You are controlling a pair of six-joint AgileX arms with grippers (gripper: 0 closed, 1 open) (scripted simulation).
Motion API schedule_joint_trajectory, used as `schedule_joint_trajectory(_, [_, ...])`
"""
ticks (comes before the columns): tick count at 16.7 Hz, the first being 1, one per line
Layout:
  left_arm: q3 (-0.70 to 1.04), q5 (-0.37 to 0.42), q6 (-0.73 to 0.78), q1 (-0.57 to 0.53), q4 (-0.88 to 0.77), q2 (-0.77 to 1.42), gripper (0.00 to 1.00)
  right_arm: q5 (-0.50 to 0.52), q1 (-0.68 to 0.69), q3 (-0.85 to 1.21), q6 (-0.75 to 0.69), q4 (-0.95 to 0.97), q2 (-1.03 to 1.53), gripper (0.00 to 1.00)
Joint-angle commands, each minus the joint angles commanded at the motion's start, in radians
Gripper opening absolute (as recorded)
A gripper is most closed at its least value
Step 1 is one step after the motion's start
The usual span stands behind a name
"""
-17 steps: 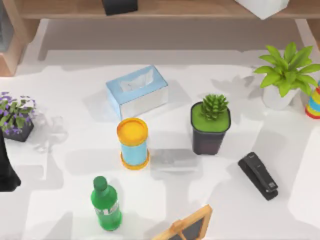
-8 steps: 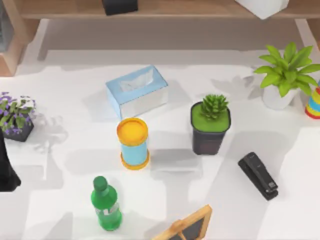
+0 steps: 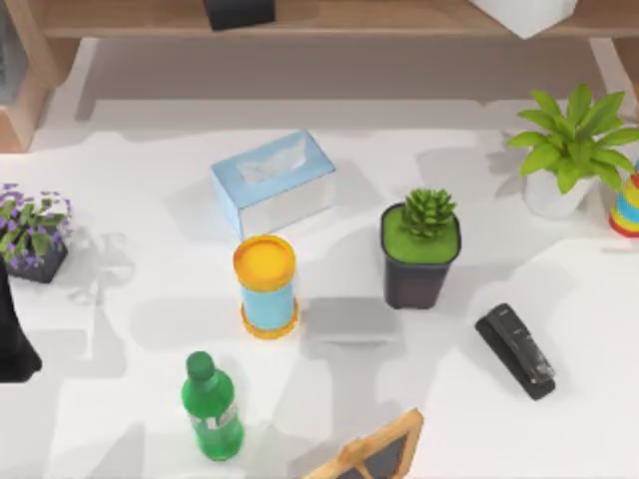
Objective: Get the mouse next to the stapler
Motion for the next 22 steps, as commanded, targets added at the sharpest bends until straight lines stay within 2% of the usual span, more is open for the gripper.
schedule_joint_trajectory(9, [0.000, 0.000, 0.000, 0.000, 0.000, 0.000, 1.00, -0.009, 0.141, -0.313, 0.017, 0.105, -0.205, 0.00])
schedule_joint_trajectory(14, [0.000, 0.000, 0.000, 0.000, 0.000, 0.000, 1.00, 0.054, 0.200, -0.476, 0.034, 0.166, -0.358, 0.00])
schedule_joint_trajectory(22, [0.000, 0.000, 0.000, 0.000, 0.000, 0.000, 1.00, 0.165, 0.346, -0.942, 0.108, 0.219, -0.473, 0.00])
